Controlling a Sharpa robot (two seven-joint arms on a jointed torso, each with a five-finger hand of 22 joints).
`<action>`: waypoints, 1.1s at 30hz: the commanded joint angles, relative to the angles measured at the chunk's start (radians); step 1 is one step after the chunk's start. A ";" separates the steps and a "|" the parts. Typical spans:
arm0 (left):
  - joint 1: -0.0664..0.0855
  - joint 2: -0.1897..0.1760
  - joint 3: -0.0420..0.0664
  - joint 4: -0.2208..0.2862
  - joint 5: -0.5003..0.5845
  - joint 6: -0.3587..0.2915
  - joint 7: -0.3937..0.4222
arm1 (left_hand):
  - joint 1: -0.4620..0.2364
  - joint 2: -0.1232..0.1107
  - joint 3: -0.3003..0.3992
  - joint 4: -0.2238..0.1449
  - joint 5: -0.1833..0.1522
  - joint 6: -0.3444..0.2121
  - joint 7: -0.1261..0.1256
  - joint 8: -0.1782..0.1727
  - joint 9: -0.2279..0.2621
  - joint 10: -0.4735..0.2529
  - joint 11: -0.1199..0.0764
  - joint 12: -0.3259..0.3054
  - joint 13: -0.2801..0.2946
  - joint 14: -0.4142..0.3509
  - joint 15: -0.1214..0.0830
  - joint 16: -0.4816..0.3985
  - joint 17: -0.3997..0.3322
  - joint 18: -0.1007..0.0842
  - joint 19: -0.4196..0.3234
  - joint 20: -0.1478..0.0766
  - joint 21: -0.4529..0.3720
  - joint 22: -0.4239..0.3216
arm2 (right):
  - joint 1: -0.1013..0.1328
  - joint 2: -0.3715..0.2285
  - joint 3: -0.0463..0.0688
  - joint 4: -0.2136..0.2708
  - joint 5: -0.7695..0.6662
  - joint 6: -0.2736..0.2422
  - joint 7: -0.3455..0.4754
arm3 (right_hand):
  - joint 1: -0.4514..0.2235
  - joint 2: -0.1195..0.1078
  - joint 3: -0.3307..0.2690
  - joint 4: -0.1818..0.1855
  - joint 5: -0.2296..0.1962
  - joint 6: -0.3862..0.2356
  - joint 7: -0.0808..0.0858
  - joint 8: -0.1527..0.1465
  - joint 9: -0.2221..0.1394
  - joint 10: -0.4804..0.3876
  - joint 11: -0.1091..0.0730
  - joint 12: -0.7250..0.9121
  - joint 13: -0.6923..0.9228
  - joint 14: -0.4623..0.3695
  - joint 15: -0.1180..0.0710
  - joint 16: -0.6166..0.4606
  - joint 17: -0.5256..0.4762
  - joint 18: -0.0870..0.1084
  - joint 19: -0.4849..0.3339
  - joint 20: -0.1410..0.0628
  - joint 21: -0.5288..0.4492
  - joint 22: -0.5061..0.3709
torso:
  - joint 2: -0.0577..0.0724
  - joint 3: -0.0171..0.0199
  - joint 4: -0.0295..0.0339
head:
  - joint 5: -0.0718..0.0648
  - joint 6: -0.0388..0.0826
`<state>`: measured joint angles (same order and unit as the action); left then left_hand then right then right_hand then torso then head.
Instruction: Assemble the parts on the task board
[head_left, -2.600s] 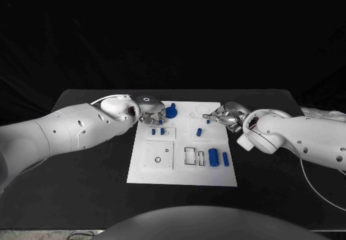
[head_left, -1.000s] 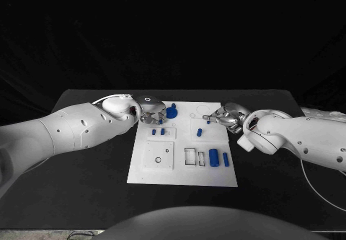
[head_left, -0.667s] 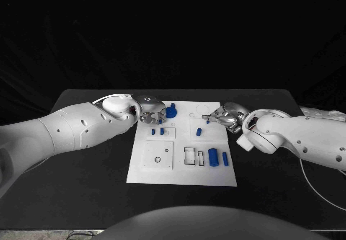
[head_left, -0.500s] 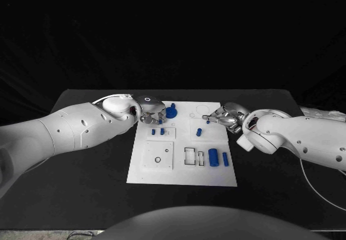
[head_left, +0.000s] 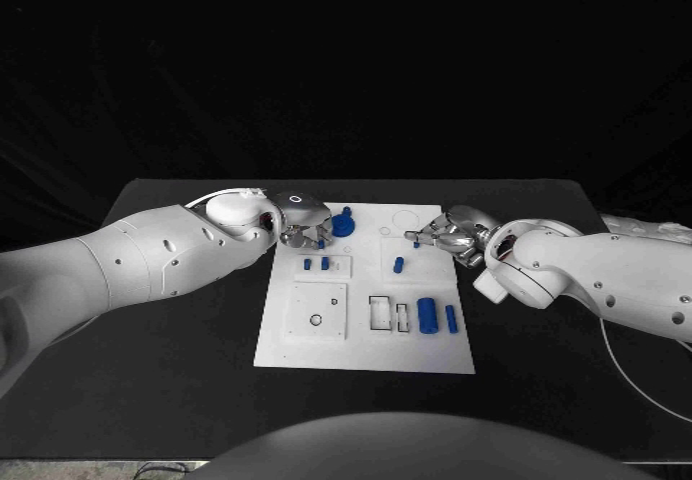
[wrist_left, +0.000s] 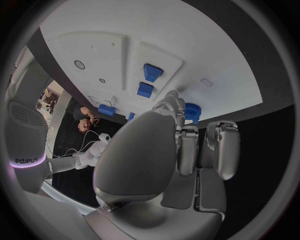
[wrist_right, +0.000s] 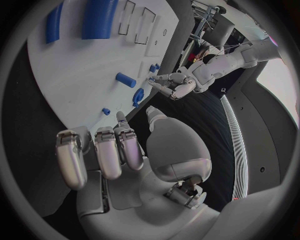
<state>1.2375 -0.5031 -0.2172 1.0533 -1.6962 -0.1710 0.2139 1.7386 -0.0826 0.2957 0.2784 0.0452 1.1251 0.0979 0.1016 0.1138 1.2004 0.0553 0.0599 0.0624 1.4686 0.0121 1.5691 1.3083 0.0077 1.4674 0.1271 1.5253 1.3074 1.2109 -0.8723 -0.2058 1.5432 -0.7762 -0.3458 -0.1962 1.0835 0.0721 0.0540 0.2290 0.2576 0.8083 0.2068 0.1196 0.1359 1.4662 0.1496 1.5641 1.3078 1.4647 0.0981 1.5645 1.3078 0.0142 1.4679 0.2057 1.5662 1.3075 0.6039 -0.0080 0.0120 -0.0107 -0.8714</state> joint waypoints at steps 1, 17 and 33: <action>-0.001 0.002 0.000 -0.001 -0.007 0.027 0.000 | -0.002 -0.018 -0.001 0.002 0.004 -0.014 -0.001 -0.007 -0.002 -0.020 0.001 -0.002 -0.003 0.102 -0.001 0.002 0.262 0.008 0.050 -0.008 -0.007 0.242 | 0.000 0.001 0.000 0.001 -0.004 0.014 -0.001 | 0.001 0.008 -0.007 0.001 0.005 0.005 0.019 0.006 0.001 0.105 0.009 0.007 0.263 0.106 0.004 0.006 0.263 -0.014 0.103 0.006 0.005 0.263 | 0.000 -0.0001 -0.0006 | -0.001 0.001; -0.001 0.003 0.000 -0.002 -0.007 0.014 -0.002 | -0.016 -0.057 -0.008 0.007 0.004 -0.072 -0.004 -0.036 -0.017 -0.072 0.006 0.000 -0.002 0.102 0.003 0.002 0.262 0.011 0.040 -0.007 -0.019 0.238 | 0.000 -0.001 0.000 0.001 -0.004 0.016 -0.001 | 0.001 0.009 -0.008 0.001 0.005 0.005 0.019 0.007 0.001 0.105 0.008 0.007 0.263 0.106 0.004 0.006 0.263 -0.014 0.103 0.006 0.005 0.263 | 0.000 0.0002 -0.0004 | 0.000 0.000; -0.001 -0.004 0.000 -0.002 0.015 -0.064 0.009 | -0.071 -0.076 -0.025 0.013 0.003 -0.114 0.005 -0.039 -0.028 -0.127 0.015 -0.001 -0.003 0.102 0.010 0.002 0.262 0.011 0.041 -0.002 -0.021 0.238 | 0.000 -0.002 0.000 0.001 -0.004 0.018 -0.003 | 0.001 0.009 -0.008 0.001 0.005 0.005 0.019 0.007 0.001 0.105 0.008 0.007 0.263 0.106 0.004 0.006 0.263 -0.014 0.103 0.006 0.005 0.263 | 0.001 -0.0005 0.0002 | -0.001 0.002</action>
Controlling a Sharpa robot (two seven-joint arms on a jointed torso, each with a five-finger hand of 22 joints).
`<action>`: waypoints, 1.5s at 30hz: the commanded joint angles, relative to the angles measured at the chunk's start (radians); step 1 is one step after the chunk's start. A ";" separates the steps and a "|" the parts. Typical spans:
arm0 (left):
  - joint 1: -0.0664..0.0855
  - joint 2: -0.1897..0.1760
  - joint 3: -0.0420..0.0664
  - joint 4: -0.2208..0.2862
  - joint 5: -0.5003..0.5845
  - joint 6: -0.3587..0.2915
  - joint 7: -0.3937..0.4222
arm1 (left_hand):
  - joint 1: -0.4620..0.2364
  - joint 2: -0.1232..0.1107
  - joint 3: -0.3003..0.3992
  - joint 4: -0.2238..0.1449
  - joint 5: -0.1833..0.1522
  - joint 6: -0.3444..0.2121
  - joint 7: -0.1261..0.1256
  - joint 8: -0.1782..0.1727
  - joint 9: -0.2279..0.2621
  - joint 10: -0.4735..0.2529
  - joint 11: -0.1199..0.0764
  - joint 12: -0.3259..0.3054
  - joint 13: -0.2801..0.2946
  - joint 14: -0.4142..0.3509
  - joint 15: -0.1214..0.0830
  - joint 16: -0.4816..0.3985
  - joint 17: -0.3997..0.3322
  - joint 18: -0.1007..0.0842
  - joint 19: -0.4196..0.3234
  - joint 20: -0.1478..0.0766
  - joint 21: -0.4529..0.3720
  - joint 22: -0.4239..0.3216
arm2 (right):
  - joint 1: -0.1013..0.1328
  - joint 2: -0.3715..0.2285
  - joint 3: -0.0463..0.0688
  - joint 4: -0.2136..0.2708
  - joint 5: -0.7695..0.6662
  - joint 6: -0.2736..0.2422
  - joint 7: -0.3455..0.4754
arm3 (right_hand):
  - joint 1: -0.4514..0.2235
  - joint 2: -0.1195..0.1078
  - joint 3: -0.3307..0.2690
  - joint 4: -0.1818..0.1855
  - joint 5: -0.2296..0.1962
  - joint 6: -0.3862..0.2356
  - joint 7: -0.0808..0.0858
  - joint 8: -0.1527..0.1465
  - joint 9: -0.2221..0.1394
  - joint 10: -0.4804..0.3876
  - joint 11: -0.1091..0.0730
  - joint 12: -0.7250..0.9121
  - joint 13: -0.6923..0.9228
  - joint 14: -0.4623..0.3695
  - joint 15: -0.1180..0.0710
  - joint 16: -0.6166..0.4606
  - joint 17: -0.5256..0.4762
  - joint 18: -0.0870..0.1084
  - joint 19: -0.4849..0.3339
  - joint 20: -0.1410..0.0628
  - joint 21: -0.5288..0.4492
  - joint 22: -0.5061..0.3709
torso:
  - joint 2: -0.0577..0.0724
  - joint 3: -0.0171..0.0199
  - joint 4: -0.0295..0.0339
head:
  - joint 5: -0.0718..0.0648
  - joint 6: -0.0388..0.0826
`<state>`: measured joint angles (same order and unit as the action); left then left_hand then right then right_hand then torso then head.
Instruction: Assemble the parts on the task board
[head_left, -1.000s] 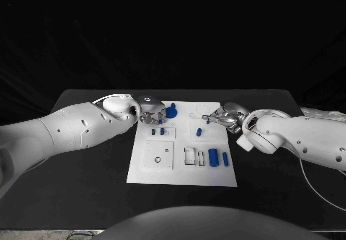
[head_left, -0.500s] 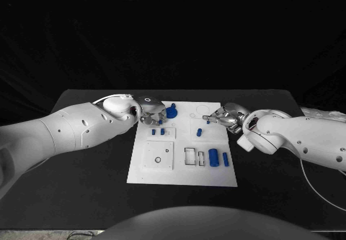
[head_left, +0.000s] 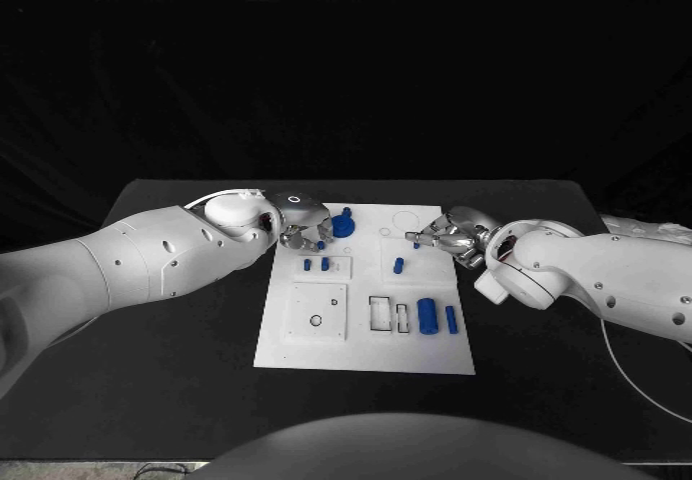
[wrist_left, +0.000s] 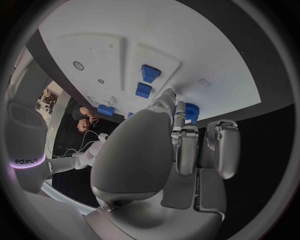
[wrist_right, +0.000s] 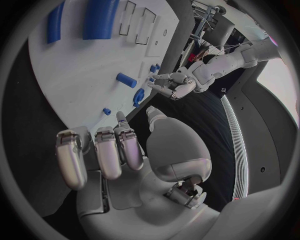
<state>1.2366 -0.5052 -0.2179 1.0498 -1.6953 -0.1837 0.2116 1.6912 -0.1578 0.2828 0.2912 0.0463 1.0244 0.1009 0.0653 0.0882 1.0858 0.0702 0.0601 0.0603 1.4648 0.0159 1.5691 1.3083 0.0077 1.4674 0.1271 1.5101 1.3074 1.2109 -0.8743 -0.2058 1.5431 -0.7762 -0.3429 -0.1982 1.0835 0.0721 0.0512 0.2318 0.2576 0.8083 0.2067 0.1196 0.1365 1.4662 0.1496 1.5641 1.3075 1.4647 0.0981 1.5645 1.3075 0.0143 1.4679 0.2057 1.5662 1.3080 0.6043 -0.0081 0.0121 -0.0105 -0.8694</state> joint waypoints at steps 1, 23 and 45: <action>0.000 -0.003 0.001 0.002 0.016 -0.059 0.014 | -0.035 -0.003 -0.018 -0.001 0.002 -0.017 0.001 -0.001 -0.004 -0.018 0.000 0.000 0.000 0.106 0.006 0.002 0.262 0.010 0.042 -0.001 -0.005 0.238 | 0.000 -0.001 0.000 0.001 -0.004 0.015 -0.001 | 0.001 0.009 -0.005 -0.002 0.005 0.005 0.019 0.007 0.001 0.105 0.008 0.007 0.263 0.106 0.004 0.006 0.263 -0.014 0.103 0.006 0.005 0.263 | 0.001 -0.0002 0.0001 | -0.001 0.001; 0.028 -0.116 0.012 0.107 0.403 -0.255 0.152 | -0.266 -0.013 -0.217 0.004 0.003 -0.064 0.039 0.005 -0.015 -0.024 0.034 0.018 0.007 0.106 0.028 0.002 0.262 0.009 0.049 0.012 -0.005 0.240 | 0.000 -0.011 0.000 0.006 0.042 -0.106 0.144 | 0.004 0.006 -0.008 -0.002 0.010 0.011 0.016 0.011 0.003 0.105 0.006 0.007 0.263 0.106 0.003 0.006 0.263 -0.014 0.103 0.005 0.005 0.263 | -0.001 0.0007 0.0012 | -0.006 -0.003; 0.033 -0.200 0.002 0.241 1.547 -0.306 0.216 | -0.362 0.093 -0.288 0.002 0.115 -0.026 0.052 0.011 -0.007 0.070 0.026 0.022 0.014 0.088 0.016 -0.020 0.228 0.028 -0.010 0.014 -0.087 0.216 | 0.102 -0.040 0.000 0.037 -0.163 -0.035 0.099 | 0.265 -0.010 0.055 -0.058 -0.180 0.038 -0.076 0.013 0.018 -0.619 -0.017 -1.175 -0.811 0.106 -0.026 0.006 0.263 -0.014 0.103 -0.022 0.005 0.263 | -0.003 0.0001 0.0038 | -0.033 0.024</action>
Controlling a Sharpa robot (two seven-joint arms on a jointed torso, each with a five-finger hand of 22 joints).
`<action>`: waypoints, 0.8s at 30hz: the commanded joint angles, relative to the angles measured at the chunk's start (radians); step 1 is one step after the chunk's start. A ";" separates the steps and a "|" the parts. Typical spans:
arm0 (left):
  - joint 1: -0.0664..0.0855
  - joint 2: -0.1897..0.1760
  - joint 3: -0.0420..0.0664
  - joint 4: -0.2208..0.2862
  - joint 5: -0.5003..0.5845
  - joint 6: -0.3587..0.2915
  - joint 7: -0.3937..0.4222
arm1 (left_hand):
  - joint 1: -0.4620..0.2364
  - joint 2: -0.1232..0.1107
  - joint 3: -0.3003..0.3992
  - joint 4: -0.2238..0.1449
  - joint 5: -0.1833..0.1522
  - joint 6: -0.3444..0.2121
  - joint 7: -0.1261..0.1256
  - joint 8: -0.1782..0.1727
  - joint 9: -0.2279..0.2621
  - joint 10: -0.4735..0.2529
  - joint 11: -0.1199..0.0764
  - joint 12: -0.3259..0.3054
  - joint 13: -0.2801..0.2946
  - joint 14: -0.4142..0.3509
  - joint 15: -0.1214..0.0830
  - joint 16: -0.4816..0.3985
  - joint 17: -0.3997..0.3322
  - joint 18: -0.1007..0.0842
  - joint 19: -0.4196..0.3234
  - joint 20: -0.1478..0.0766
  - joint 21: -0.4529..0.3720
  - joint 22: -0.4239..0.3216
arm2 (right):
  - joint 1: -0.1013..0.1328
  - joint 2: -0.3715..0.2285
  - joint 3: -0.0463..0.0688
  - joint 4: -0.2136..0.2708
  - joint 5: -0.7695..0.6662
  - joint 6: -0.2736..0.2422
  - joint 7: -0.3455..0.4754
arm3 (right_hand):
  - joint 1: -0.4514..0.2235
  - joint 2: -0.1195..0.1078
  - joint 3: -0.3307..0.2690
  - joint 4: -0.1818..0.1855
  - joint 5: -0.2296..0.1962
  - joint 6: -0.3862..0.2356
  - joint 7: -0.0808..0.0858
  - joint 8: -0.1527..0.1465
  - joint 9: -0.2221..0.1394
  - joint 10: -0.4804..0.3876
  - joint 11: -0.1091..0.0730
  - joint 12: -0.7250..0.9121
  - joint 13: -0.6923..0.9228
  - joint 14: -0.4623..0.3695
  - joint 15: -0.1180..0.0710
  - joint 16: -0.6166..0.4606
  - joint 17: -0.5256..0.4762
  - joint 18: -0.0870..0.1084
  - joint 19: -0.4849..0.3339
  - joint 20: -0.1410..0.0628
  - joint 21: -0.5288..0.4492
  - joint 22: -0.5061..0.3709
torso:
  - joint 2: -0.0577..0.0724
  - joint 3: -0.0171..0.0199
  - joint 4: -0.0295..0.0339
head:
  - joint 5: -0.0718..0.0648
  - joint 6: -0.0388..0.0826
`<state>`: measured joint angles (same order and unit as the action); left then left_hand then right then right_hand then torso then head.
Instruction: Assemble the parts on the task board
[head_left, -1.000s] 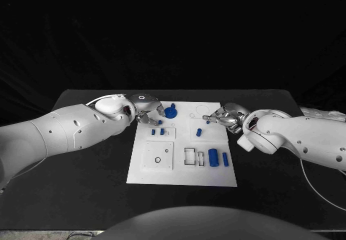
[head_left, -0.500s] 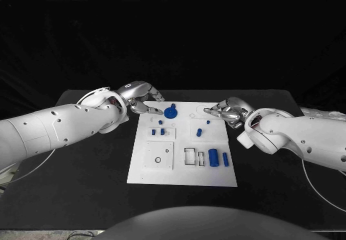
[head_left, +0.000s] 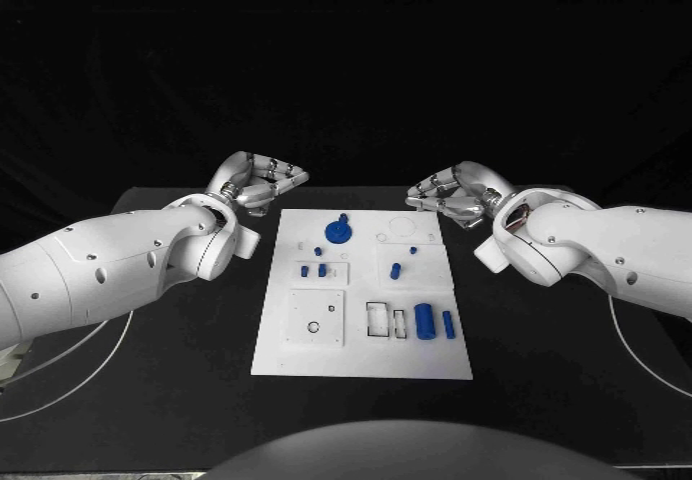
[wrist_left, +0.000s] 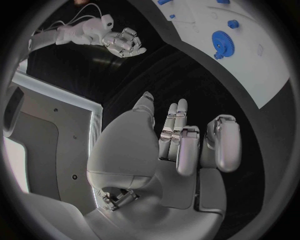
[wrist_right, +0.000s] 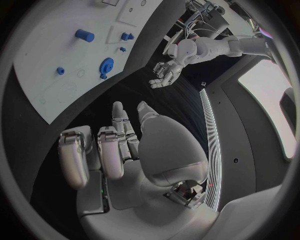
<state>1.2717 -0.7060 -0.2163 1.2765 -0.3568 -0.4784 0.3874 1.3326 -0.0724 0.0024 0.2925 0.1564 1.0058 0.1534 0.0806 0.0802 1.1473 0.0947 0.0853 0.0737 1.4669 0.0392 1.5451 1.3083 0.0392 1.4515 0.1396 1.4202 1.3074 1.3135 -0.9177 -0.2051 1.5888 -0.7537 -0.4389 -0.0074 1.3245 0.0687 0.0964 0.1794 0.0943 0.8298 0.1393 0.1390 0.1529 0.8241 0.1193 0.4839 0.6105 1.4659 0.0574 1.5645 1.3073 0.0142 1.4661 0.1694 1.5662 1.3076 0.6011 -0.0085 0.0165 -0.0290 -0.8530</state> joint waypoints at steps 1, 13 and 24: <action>-0.005 0.001 0.000 0.019 0.220 -0.010 0.043 | -0.005 0.009 -0.010 0.001 0.005 -0.009 0.000 -0.004 0.001 0.008 0.002 -0.004 0.001 0.085 -0.007 0.003 0.227 -0.003 0.004 0.001 0.000 0.215 | -0.002 0.005 -0.001 -0.014 -0.231 0.065 -0.107 | 0.038 -0.011 0.013 -0.013 -0.021 0.025 -0.013 -0.006 0.003 0.024 0.018 -0.120 -0.146 0.105 0.019 0.006 0.264 -0.014 0.105 0.014 0.005 0.263 | 0.000 -0.0003 -0.0002 | -0.024 0.010; -0.019 0.009 0.000 0.053 0.260 -0.008 0.053 | 0.000 0.026 -0.028 -0.001 0.007 -0.019 0.004 -0.007 0.000 -0.011 0.007 -0.017 -0.001 0.094 -0.002 0.014 0.244 -0.004 0.007 0.003 0.004 0.217 | -0.048 0.023 -0.001 -0.056 -0.644 0.134 -0.220 | 0.118 -0.046 0.032 -0.045 -0.042 0.110 -0.027 -0.050 -0.022 0.165 0.006 -0.295 -0.436 0.105 0.009 0.006 0.264 -0.014 0.105 0.009 0.005 0.263 | 0.001 0.0011 -0.0020 | -0.074 0.023; -0.020 0.003 0.000 0.065 0.262 -0.017 0.049 | 0.007 0.032 -0.035 -0.002 0.007 -0.022 0.006 -0.006 0.000 -0.022 0.010 -0.021 -0.002 0.097 0.000 0.018 0.250 -0.005 0.010 0.004 0.007 0.218 | -0.084 0.069 -0.001 -0.097 -0.771 0.184 -0.243 | 0.130 -0.055 0.041 -0.042 -0.043 0.146 -0.037 -0.059 -0.034 0.212 -0.006 -0.334 -0.500 0.105 -0.005 0.006 0.264 -0.014 0.105 -0.005 0.005 0.263 | 0.002 0.0013 -0.0011 | -0.068 0.026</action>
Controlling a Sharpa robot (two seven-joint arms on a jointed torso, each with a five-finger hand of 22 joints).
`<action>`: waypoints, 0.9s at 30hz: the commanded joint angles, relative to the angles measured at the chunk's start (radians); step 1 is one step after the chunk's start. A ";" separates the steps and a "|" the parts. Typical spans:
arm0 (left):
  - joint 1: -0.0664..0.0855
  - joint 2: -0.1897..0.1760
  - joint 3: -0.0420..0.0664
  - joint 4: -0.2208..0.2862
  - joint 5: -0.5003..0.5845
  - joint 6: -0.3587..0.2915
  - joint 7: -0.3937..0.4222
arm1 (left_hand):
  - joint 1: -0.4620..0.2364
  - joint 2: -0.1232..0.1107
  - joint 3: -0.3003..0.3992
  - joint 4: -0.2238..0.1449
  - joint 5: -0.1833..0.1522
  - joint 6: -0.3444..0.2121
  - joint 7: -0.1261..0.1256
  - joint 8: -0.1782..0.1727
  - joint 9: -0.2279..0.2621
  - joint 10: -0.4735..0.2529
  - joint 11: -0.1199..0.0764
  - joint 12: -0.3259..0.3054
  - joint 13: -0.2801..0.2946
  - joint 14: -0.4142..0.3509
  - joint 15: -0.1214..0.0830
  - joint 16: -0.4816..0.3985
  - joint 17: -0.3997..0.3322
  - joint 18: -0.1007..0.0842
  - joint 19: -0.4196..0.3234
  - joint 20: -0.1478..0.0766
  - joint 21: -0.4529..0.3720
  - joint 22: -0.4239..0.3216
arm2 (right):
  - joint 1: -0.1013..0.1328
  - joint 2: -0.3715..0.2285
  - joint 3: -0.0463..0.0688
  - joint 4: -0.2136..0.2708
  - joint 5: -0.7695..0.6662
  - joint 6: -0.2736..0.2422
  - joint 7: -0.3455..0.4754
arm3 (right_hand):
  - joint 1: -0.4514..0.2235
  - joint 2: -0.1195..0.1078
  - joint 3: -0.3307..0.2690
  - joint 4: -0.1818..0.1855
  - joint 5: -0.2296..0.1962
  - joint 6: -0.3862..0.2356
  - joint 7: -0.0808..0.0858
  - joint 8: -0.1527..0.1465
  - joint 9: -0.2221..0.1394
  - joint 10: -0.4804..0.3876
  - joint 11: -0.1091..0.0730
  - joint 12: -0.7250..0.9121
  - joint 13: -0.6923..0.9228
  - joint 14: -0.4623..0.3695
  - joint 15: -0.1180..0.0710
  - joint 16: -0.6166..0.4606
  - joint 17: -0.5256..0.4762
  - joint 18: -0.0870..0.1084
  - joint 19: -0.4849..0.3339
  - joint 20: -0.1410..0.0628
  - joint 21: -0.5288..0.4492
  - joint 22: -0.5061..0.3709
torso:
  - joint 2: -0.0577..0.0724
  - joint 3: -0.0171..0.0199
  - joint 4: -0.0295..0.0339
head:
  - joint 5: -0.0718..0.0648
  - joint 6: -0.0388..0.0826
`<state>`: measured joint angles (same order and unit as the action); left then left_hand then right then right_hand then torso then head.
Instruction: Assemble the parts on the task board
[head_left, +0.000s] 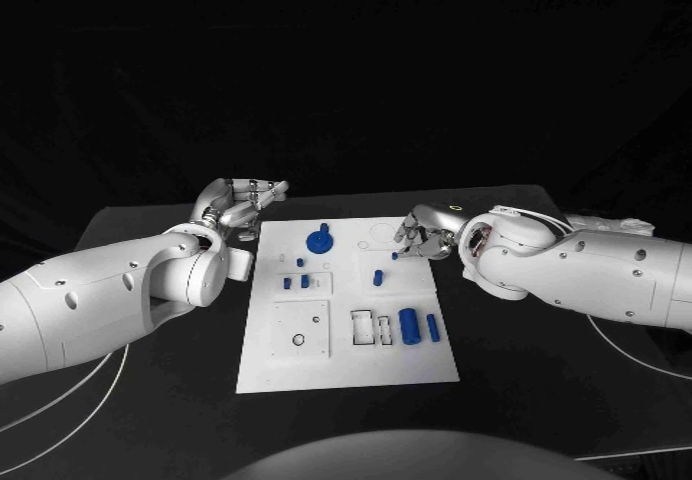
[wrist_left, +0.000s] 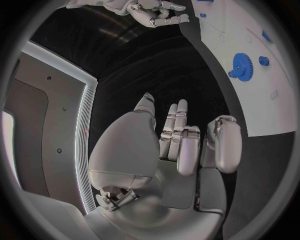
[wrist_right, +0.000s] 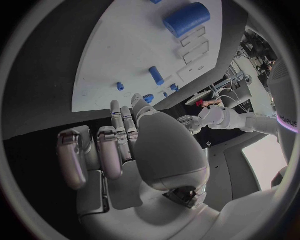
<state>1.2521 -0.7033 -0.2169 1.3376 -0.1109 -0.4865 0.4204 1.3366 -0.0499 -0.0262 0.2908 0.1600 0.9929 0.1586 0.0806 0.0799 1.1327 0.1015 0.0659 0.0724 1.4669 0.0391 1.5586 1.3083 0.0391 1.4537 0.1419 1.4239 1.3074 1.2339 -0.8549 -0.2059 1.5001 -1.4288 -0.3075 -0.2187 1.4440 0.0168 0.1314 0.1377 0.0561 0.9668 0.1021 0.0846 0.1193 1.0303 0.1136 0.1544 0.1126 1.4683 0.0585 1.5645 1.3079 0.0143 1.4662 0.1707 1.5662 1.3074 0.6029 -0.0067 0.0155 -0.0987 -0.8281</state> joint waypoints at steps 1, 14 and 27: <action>0.000 -0.001 0.001 0.004 0.016 -0.010 0.016 | 0.004 0.010 -0.007 0.000 0.004 -0.010 0.001 -0.006 0.001 -0.008 0.003 -0.002 -0.001 0.098 0.001 0.006 0.252 -0.005 0.009 0.002 0.005 0.219 | -0.006 0.010 0.000 -0.013 -0.099 0.054 -0.032 | 0.010 -0.003 0.006 0.000 -0.004 0.009 0.000 -0.004 -0.001 0.006 0.000 -0.005 -0.002 0.102 -0.006 0.006 0.263 -0.014 0.105 -0.006 0.005 0.263 | 0.000 -0.0005 -0.0001 | 0.002 0.001; 0.000 -0.004 0.001 0.009 0.017 -0.012 0.011 | 0.007 0.012 -0.008 0.000 0.004 -0.010 0.001 -0.006 0.001 -0.009 0.003 -0.002 -0.001 0.100 0.001 0.008 0.255 -0.006 0.012 0.003 0.008 0.220 | -0.015 0.043 0.000 -0.045 -0.101 0.082 -0.045 | 0.010 -0.010 0.005 0.001 -0.004 0.007 0.001 -0.013 -0.007 0.011 0.000 -0.018 -0.020 0.102 -0.008 0.006 0.263 -0.014 0.105 -0.008 0.005 0.263 | -0.001 -0.0015 -0.0007 | 0.003 -0.008; 0.000 -0.010 0.001 0.013 0.017 -0.009 0.004 | 0.010 0.016 -0.010 0.000 0.005 -0.011 0.001 -0.005 0.001 -0.010 0.003 -0.001 -0.001 0.104 0.001 0.012 0.262 -0.008 0.017 0.003 0.016 0.222 | -0.024 0.089 0.001 -0.084 -0.103 0.097 -0.079 | 0.011 -0.004 0.011 0.003 -0.003 0.007 0.005 -0.016 -0.012 0.018 -0.001 -0.025 -0.031 0.102 -0.008 0.006 0.263 -0.014 0.105 -0.009 0.005 0.263 | -0.002 -0.0015 -0.0004 | 0.003 -0.005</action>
<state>1.2519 -0.7137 -0.2169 1.3468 -0.0992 -0.4962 0.4184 1.3446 -0.0419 -0.0316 0.2908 0.1599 0.9893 0.1621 0.0805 0.0797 1.1292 0.1051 0.0659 0.0725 1.4668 0.0391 1.5642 1.3083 0.0391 1.4568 0.1450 1.4370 1.3074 1.2110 -0.7690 -0.2054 1.4204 -1.5137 -0.2384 -0.2748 1.4481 0.0127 0.1343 0.1408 0.0562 0.9703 0.1056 0.0748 0.1090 1.0432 0.1123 0.1335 0.0821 1.4647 0.0550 1.5645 1.3076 0.0143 1.4662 0.1679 1.5662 1.3081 0.6016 -0.0078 0.0150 -0.0953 -0.8321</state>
